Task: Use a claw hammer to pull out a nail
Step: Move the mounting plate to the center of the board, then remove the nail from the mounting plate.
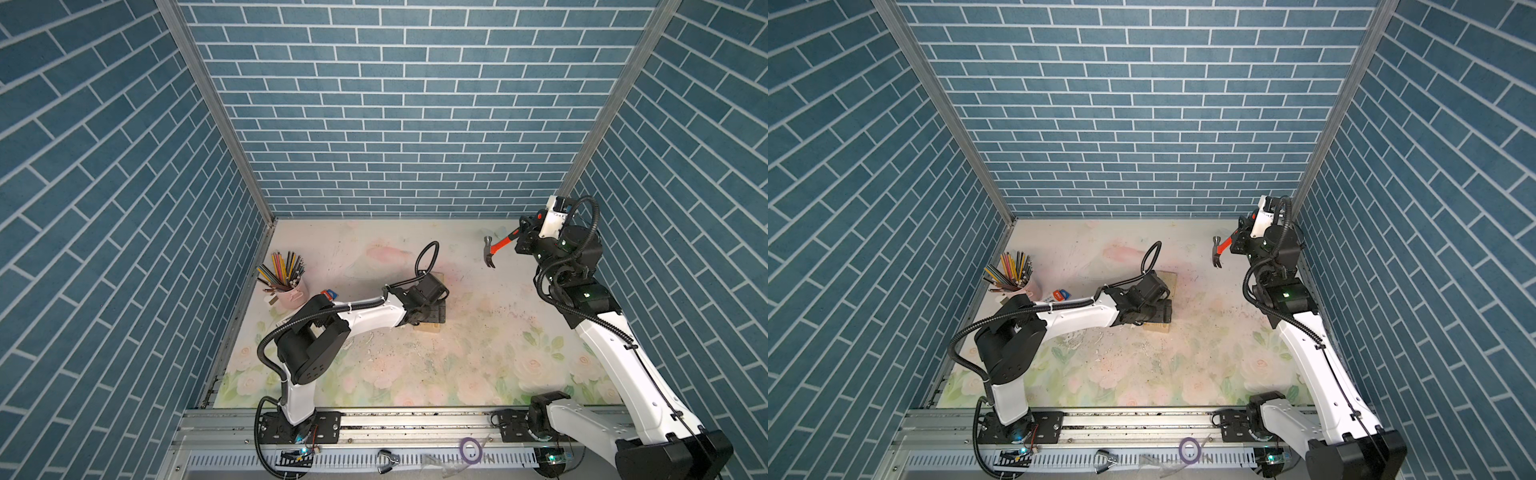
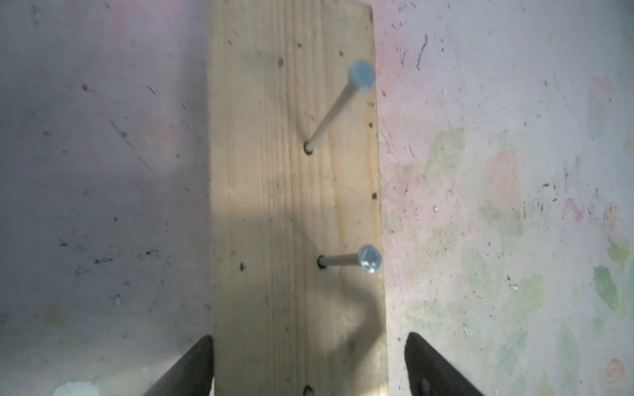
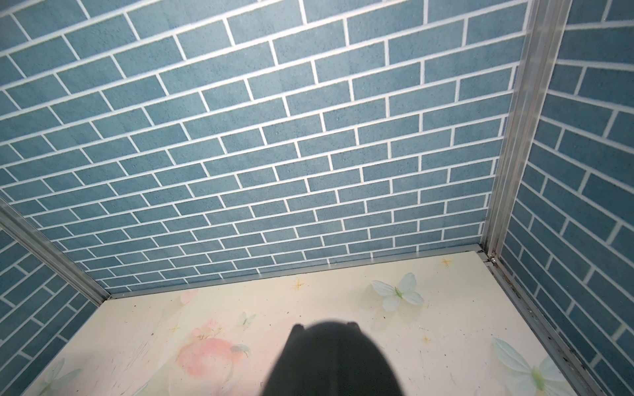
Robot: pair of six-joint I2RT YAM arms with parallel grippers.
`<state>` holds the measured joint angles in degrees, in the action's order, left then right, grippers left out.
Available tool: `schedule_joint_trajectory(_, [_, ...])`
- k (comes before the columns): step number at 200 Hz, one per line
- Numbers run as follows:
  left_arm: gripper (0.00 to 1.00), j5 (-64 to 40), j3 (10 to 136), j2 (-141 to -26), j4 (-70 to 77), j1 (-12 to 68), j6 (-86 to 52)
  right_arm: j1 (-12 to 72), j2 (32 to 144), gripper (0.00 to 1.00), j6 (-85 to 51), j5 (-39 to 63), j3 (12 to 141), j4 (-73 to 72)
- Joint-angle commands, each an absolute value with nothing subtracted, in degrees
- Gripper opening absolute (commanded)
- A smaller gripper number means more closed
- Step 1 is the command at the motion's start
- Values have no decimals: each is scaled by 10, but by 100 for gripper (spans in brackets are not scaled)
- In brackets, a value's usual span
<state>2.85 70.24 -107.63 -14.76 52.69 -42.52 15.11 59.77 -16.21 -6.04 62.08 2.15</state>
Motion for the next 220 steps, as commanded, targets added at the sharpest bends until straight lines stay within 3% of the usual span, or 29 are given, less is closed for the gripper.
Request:
schedule_joint_trajectory(1, [87,8,714,-1068,-136,535,-410,153,569,0,-166,-76,623,-24])
schedule_joint_trajectory(64, [87,-38,722,-1032,-115,526,-402,153,563,0,-162,-80,616,-23])
schedule_joint_trajectory(112, [87,-45,680,-968,-93,446,-396,153,578,0,-155,-37,608,-64])
schedule_joint_trajectory(158, [86,-246,603,-956,69,317,-437,173,631,0,-183,43,560,-219])
schedule_joint_trajectory(220, [86,-364,595,-1020,116,281,-433,269,698,0,-171,-29,499,-396])
